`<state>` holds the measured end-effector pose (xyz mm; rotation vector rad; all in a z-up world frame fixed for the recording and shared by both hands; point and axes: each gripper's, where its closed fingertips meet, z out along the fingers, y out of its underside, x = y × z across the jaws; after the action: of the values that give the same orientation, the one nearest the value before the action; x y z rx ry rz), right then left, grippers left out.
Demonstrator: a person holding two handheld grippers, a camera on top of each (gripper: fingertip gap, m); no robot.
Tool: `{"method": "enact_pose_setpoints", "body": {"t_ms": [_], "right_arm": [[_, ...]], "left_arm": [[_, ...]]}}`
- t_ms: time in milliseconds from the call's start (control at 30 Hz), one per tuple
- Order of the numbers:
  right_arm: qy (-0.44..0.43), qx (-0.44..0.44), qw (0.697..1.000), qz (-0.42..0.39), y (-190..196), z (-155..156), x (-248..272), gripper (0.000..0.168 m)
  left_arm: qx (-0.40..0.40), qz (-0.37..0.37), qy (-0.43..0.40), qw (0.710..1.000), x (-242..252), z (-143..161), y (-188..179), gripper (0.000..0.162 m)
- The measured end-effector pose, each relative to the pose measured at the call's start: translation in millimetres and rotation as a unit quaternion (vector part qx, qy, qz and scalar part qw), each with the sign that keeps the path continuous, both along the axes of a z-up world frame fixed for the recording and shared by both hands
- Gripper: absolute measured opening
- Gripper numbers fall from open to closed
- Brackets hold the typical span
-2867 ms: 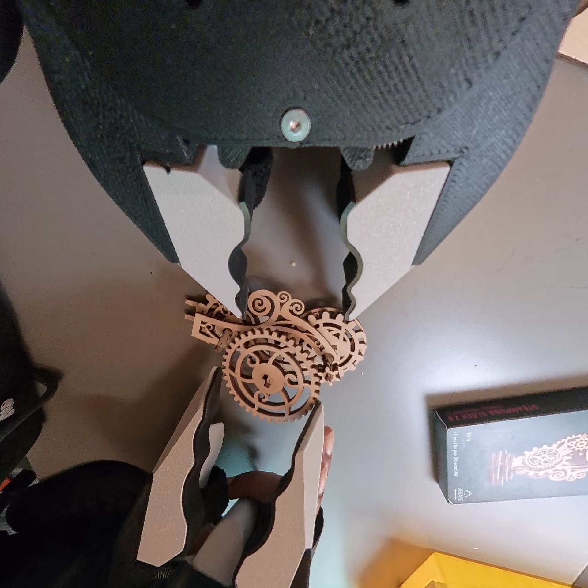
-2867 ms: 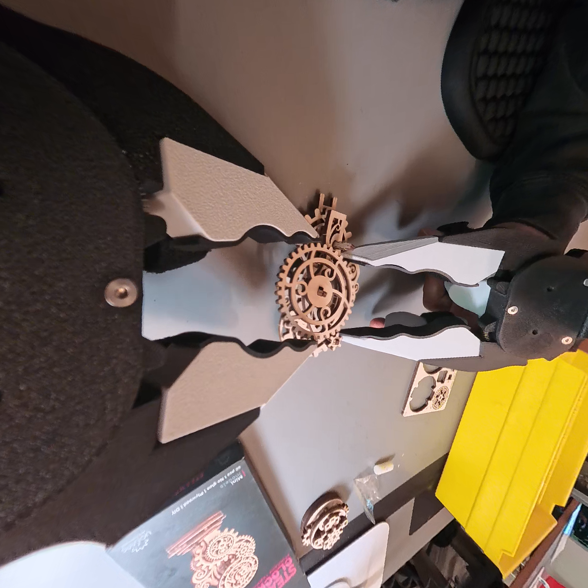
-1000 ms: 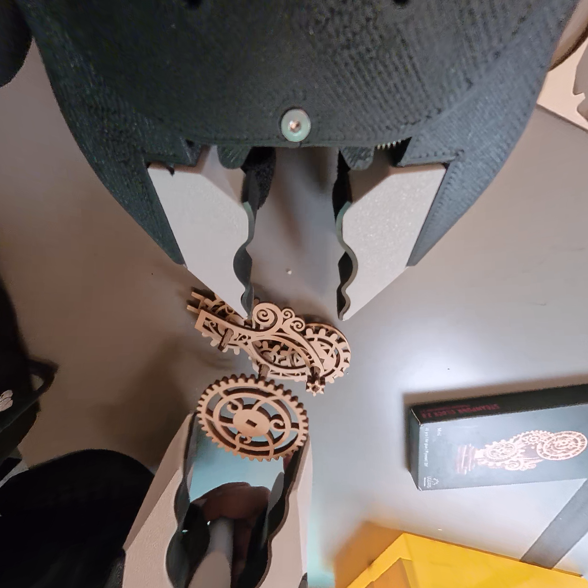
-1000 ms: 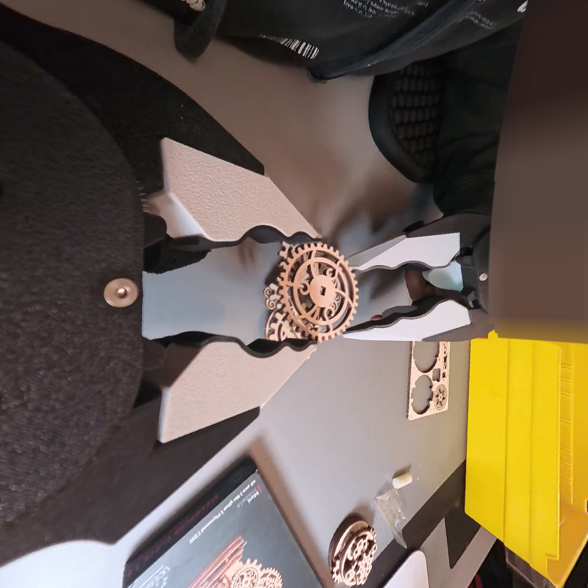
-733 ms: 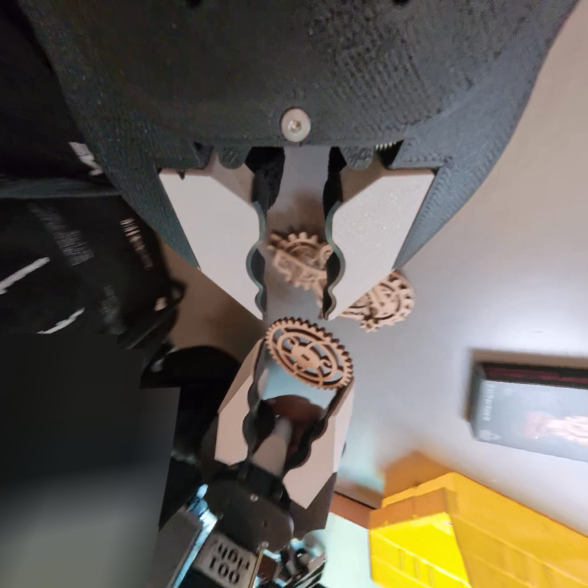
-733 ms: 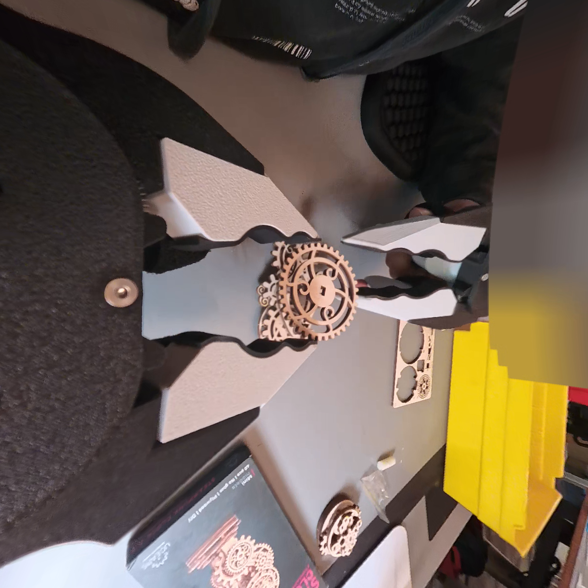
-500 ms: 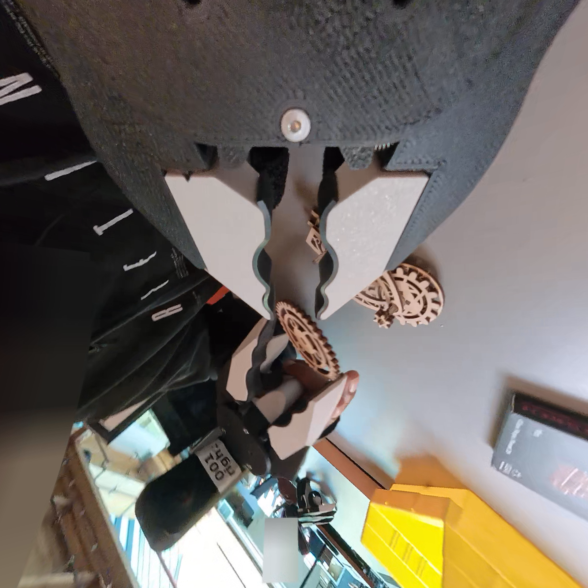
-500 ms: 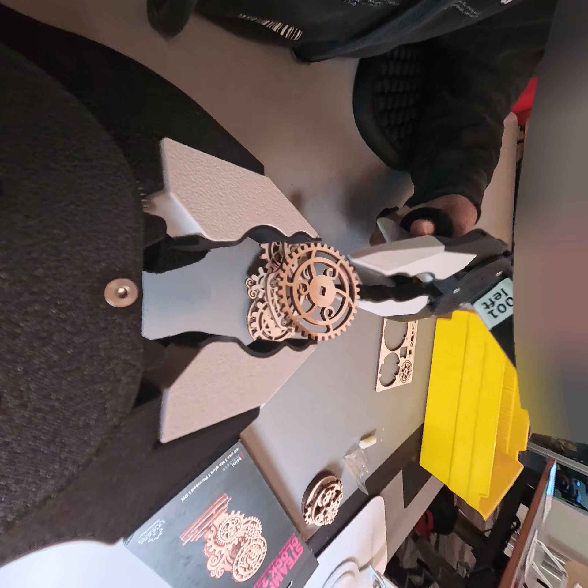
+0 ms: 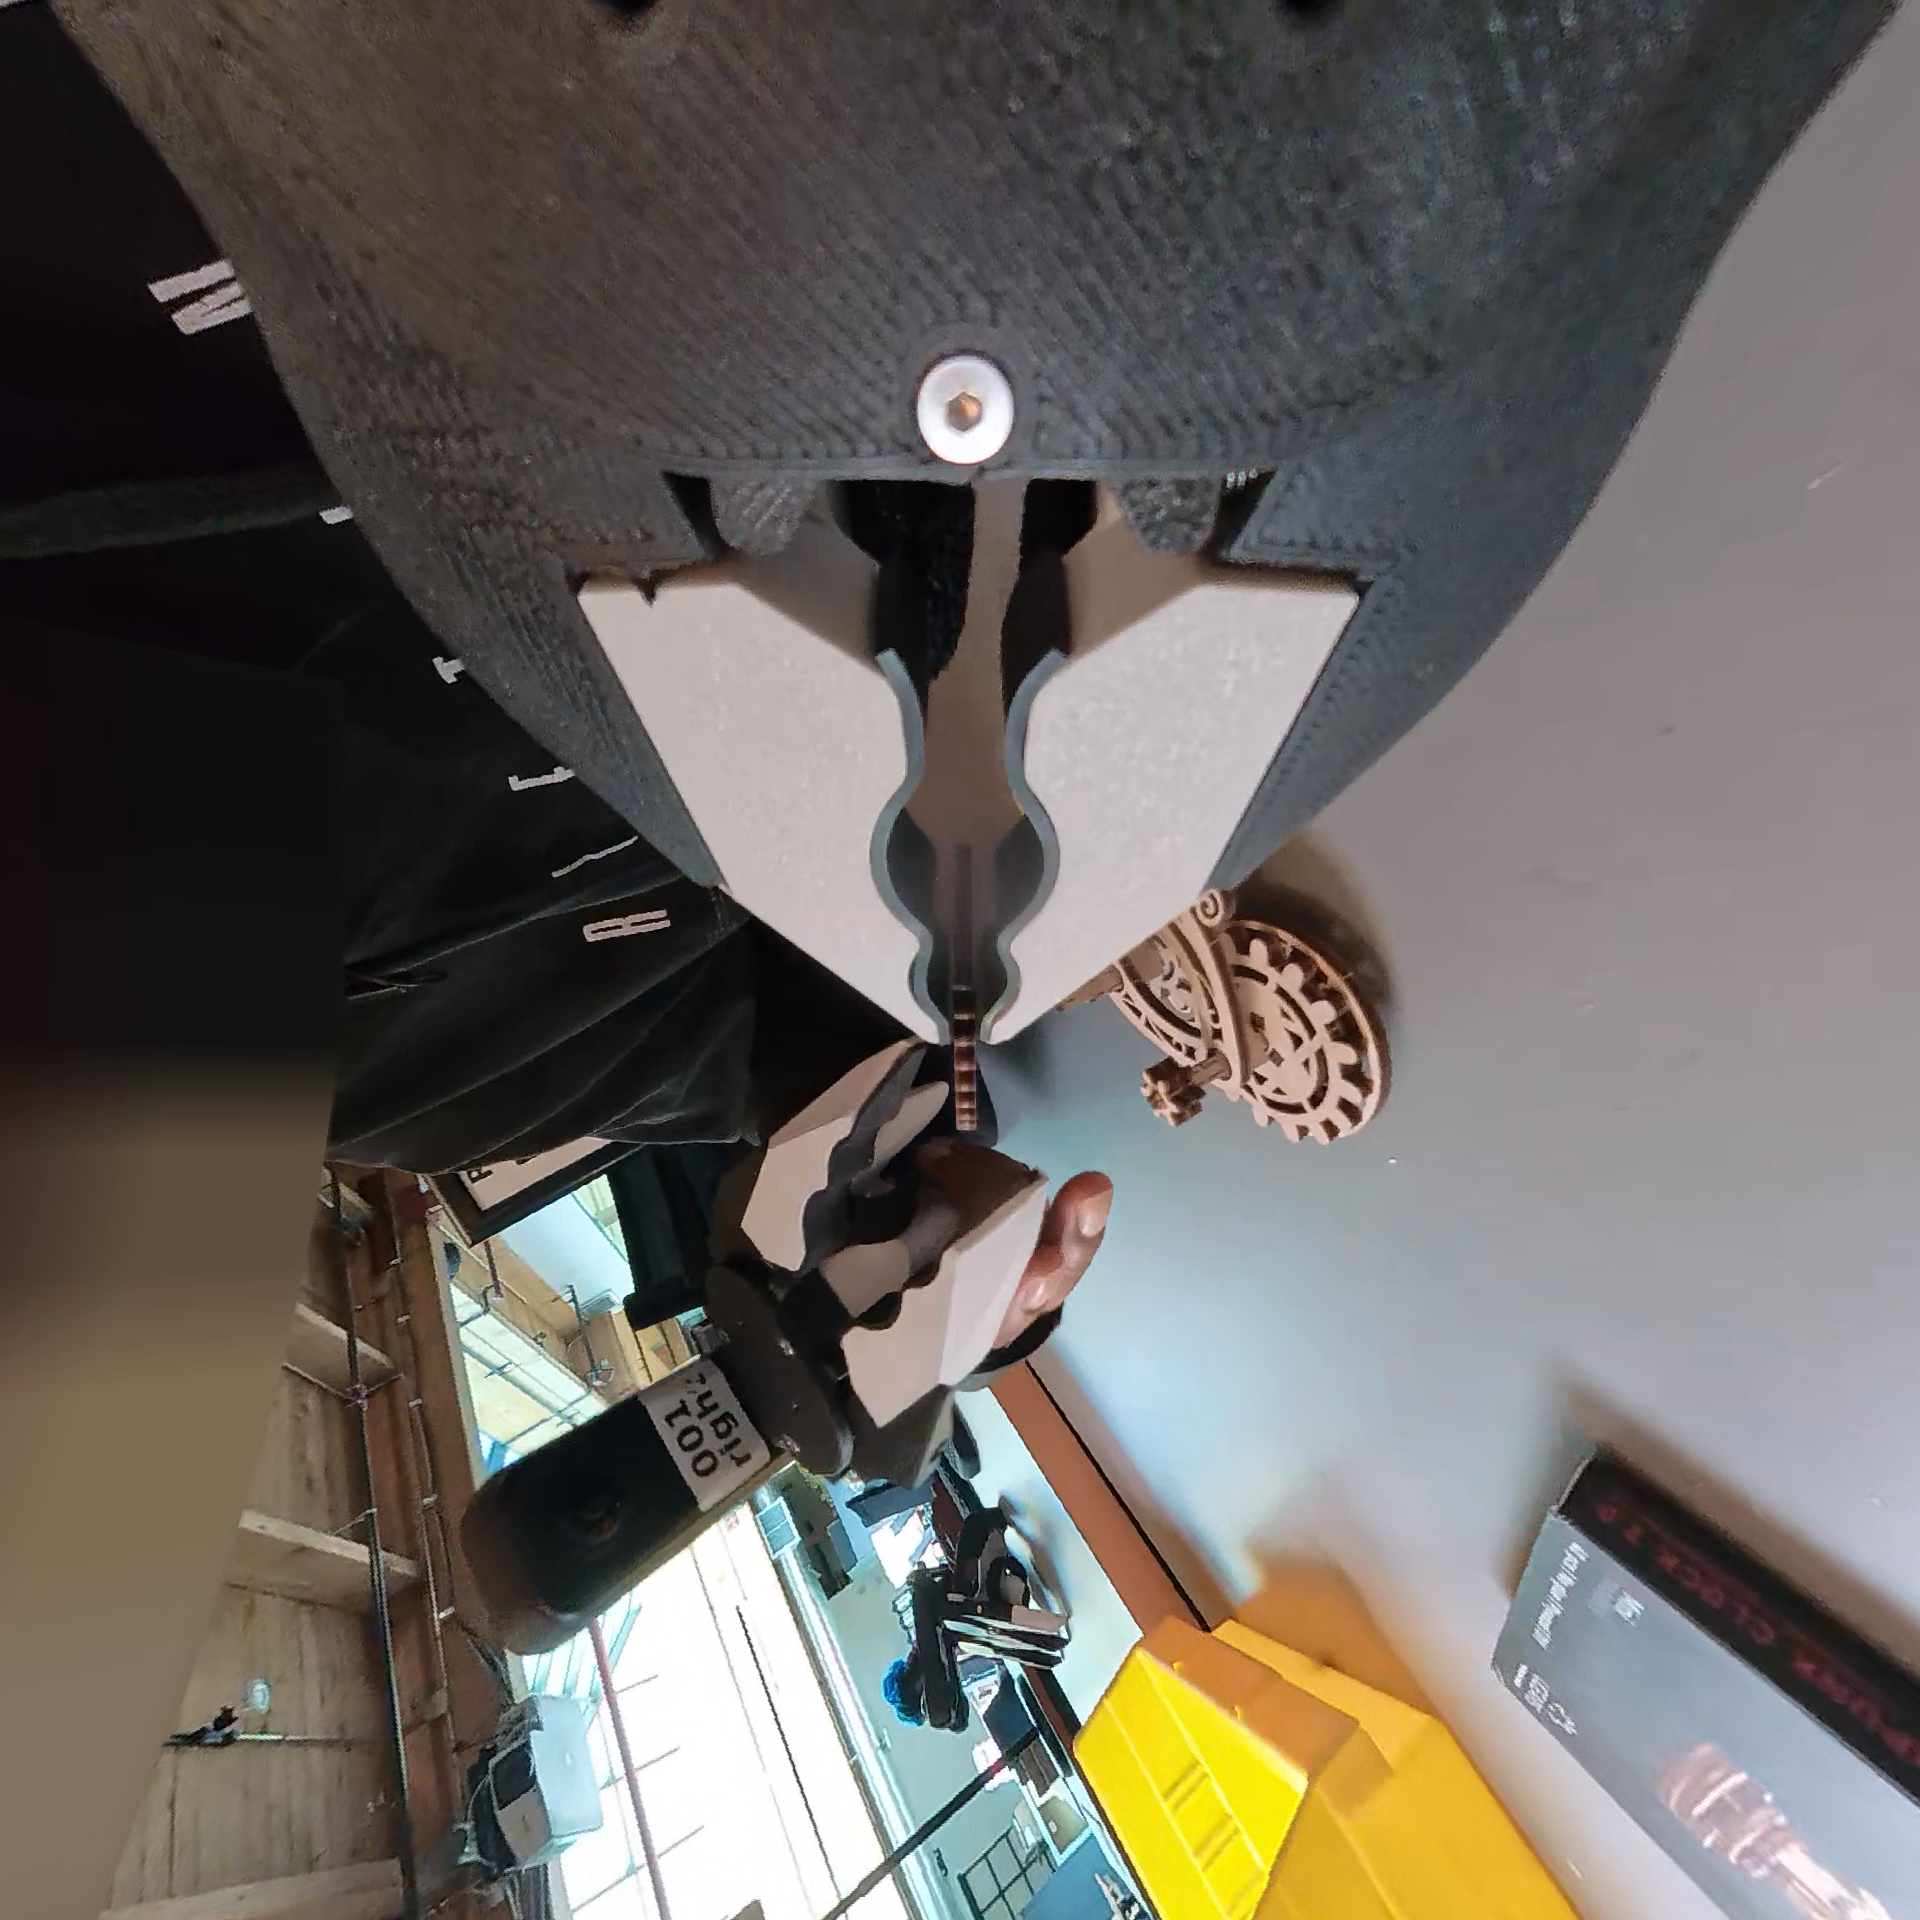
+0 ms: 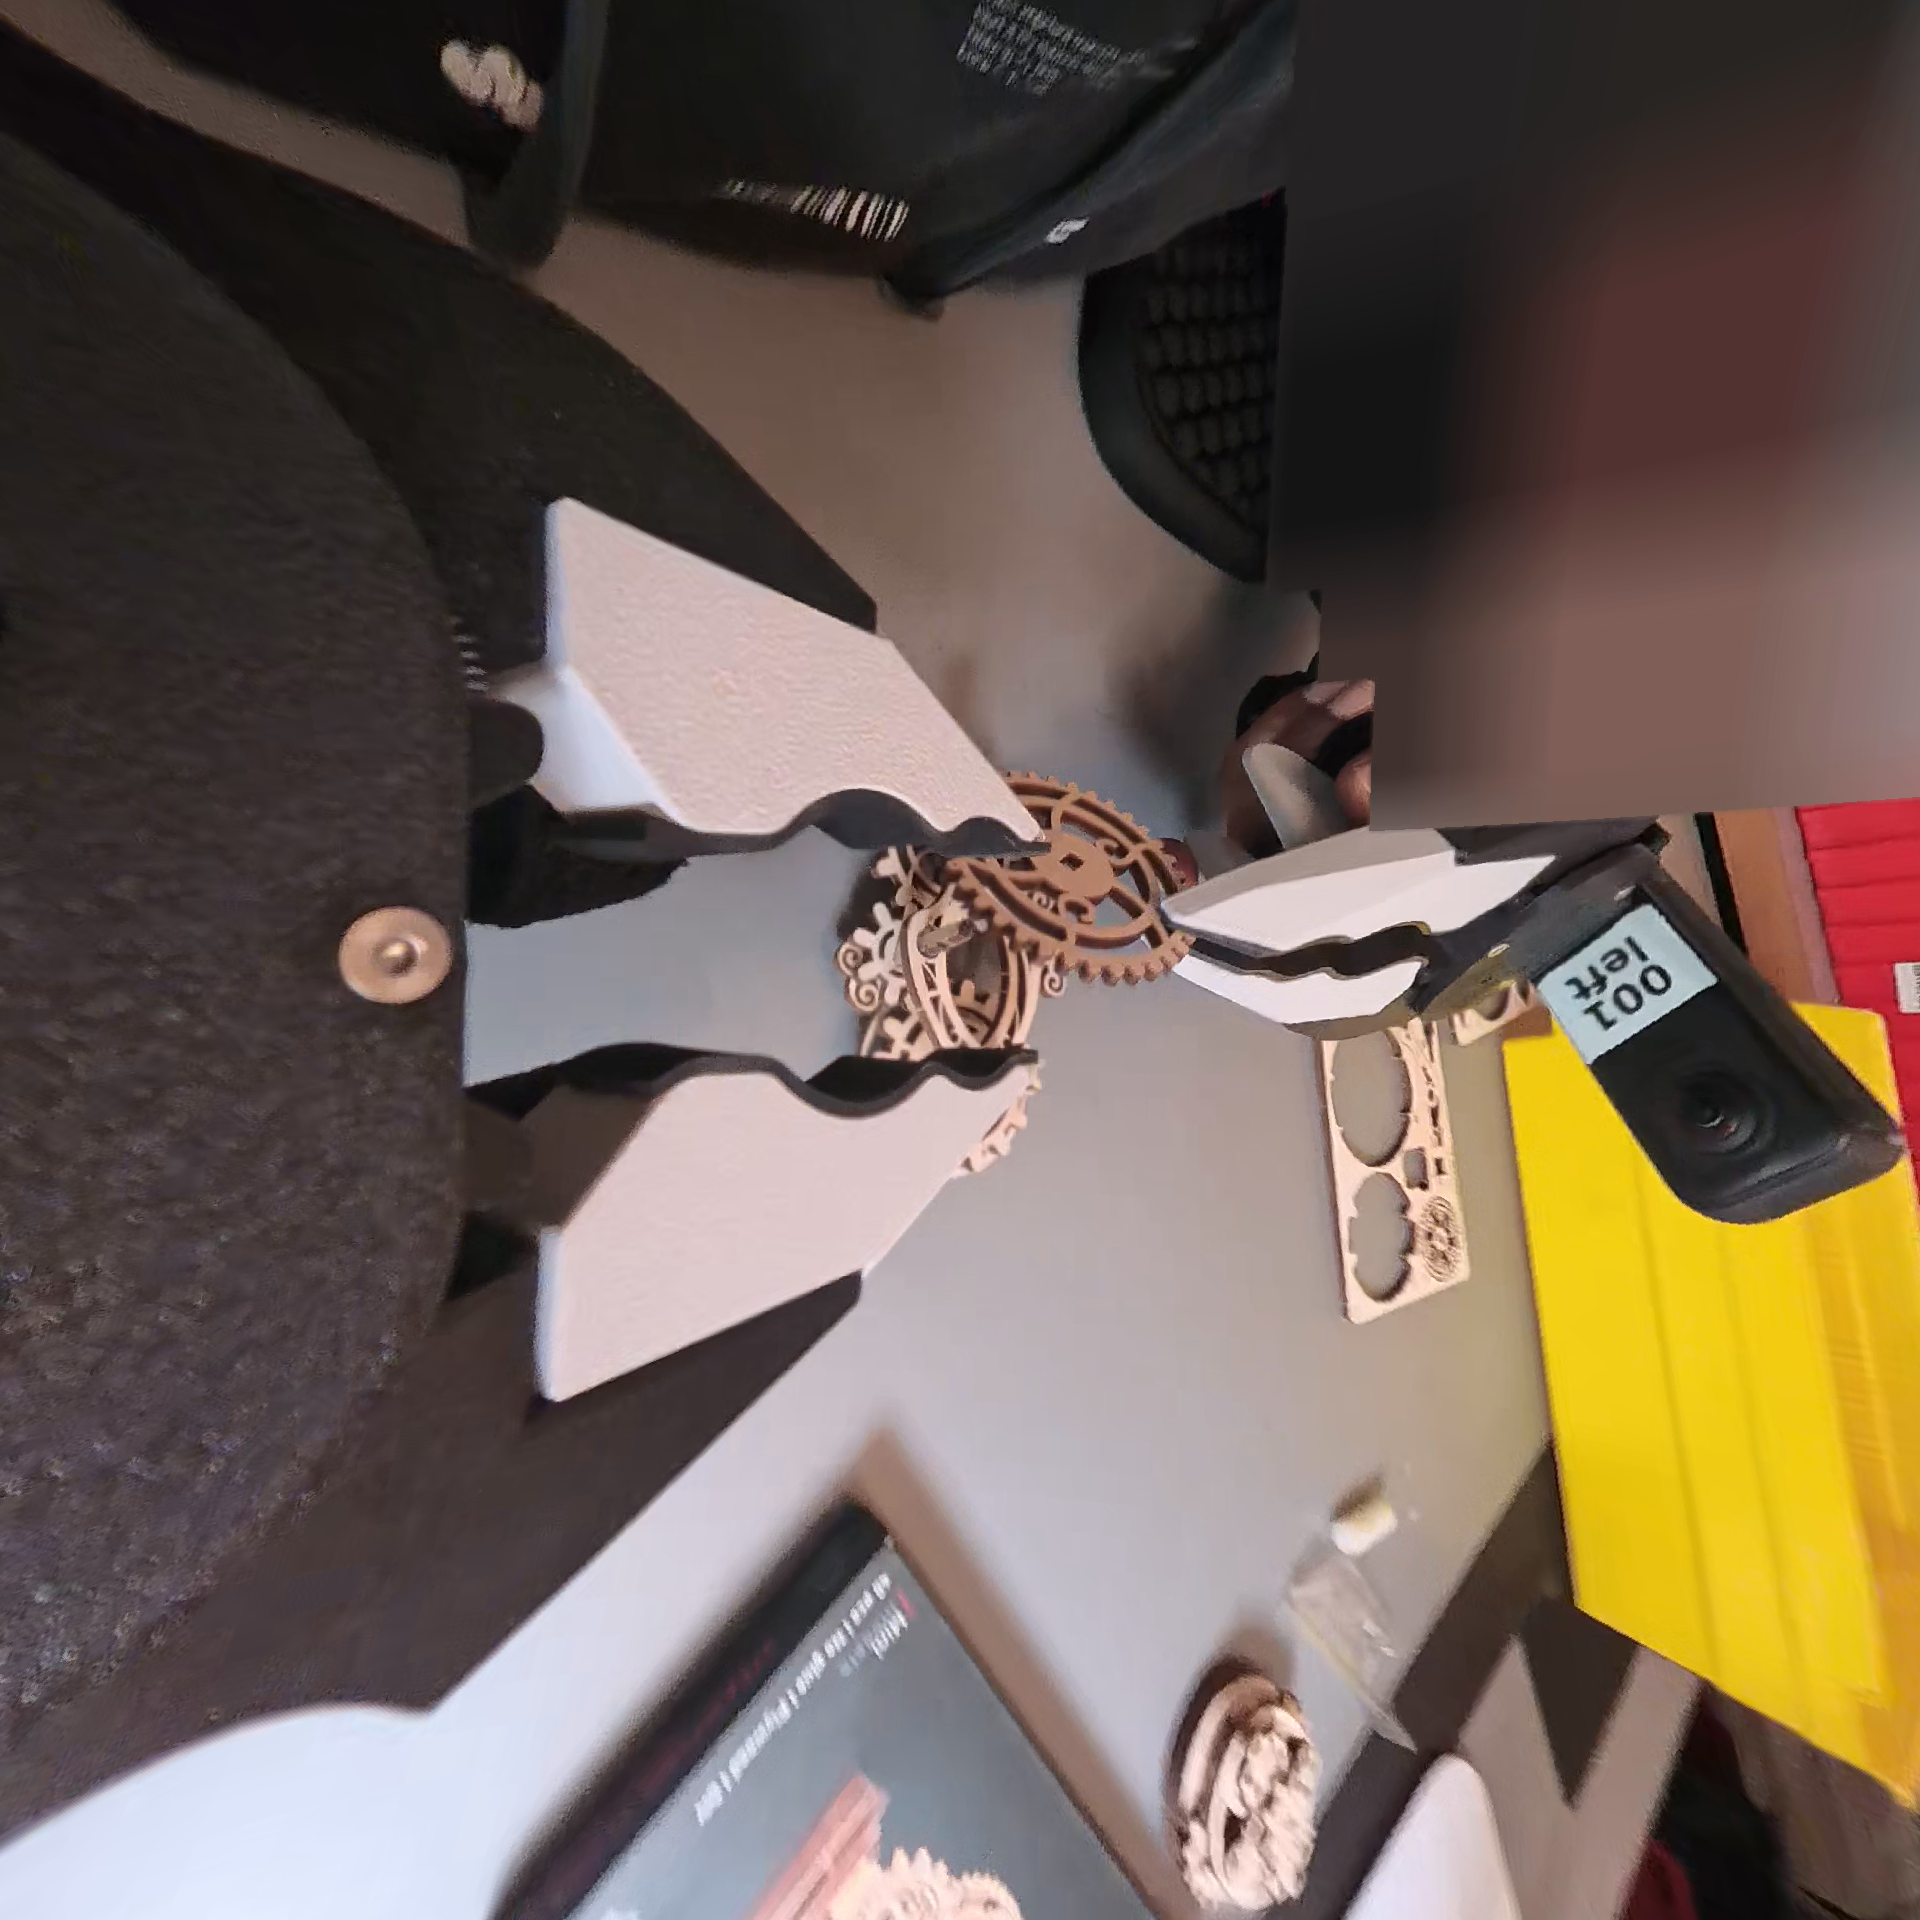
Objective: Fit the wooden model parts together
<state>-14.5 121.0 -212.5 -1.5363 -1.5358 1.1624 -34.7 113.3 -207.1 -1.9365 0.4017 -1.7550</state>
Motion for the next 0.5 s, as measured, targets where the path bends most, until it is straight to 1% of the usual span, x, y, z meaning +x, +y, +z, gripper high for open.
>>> {"method": "enact_pose_setpoints", "body": {"t_ms": [100, 167, 233, 300, 367, 400, 500], "right_arm": [[-0.008, -0.074, 0.997, 0.002, -3.0, -5.5, -2.0, 0.027], [-0.005, -0.137, 0.991, 0.007, -5.0, -4.9, -2.2, 0.012], [0.003, -0.209, 0.978, 0.007, -5.4, -2.2, -1.9, 0.005], [0.006, -0.275, 0.962, 0.003, -3.9, -3.0, -2.1, 0.001], [0.014, -0.329, 0.944, -0.007, -0.5, -3.4, -2.2, 0.001], [0.019, -0.352, 0.936, -0.011, 1.9, -2.3, -1.6, 0.001], [0.049, -0.413, 0.909, -0.022, 10.4, 6.5, 0.6, 0.001]], "left_arm": [[-0.007, -0.009, -0.012, 1.000, 3.9, 2.9, -1.1, 0.001], [-0.007, -0.008, -0.011, 1.000, 4.7, 2.7, -0.2, 0.001], [-0.011, -0.002, -0.018, 1.000, 4.3, 3.9, 1.9, 0.002], [-0.002, 0.014, -0.014, 1.000, 2.5, 3.1, 6.7, 0.005], [0.020, 0.024, -0.004, 1.000, -1.6, 4.3, 9.4, 0.012], [0.032, 0.028, 0.004, 0.999, -4.1, 4.3, 10.3, 0.016], [0.055, 0.037, 0.043, 0.997, -9.7, -3.9, 10.6, 0.020]]}}
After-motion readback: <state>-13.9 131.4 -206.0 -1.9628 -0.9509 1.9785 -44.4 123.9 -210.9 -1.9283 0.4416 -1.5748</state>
